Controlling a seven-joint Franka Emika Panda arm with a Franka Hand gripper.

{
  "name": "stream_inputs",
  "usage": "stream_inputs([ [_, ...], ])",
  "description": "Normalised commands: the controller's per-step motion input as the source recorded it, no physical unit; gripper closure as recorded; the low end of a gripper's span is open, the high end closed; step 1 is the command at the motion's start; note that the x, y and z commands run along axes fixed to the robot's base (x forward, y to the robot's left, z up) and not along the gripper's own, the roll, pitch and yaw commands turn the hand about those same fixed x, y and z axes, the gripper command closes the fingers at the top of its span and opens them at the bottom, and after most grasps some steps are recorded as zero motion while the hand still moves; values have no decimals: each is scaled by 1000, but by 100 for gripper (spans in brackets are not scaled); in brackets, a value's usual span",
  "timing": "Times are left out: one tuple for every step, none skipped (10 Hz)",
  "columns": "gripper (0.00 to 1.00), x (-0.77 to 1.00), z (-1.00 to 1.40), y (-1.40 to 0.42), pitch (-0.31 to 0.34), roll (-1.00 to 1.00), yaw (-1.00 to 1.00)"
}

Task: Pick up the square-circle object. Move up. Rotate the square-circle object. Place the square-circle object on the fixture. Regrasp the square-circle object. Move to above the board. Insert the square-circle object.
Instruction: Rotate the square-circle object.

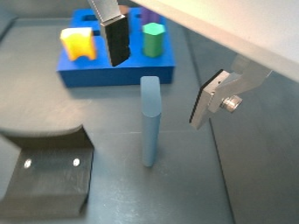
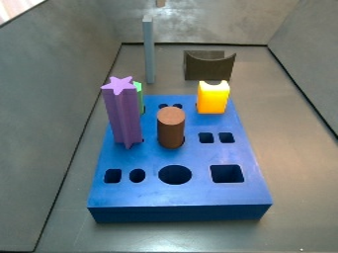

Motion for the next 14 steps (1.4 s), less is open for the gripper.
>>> stream_inputs([
  [0, 22, -7, -4, 17, -39, 1000],
  [0, 22, -7, -4, 18, -41, 1000],
  [0, 22, -6, -4, 21, -48, 1000],
  [0, 22, -6, -4, 22, -52, 1000],
  [0, 23, -6, -4, 26, -60, 1000],
  [0, 23, -5, -4, 29, -68, 1000],
  [0, 23, -4, -4, 34, -79, 1000],
  [0, 23, -3, -4, 40, -94, 1000],
  [0, 24, -2, -4, 51, -122, 980],
  [0, 24, 0, -3, 50, -120, 741],
  [0, 25, 3, -2, 50, -118, 508],
  [0, 25, 4, -1, 49, -116, 333],
  [0, 0, -1000, 0, 49, -112, 187],
  [0, 13, -1000, 4, 36, -102, 119],
])
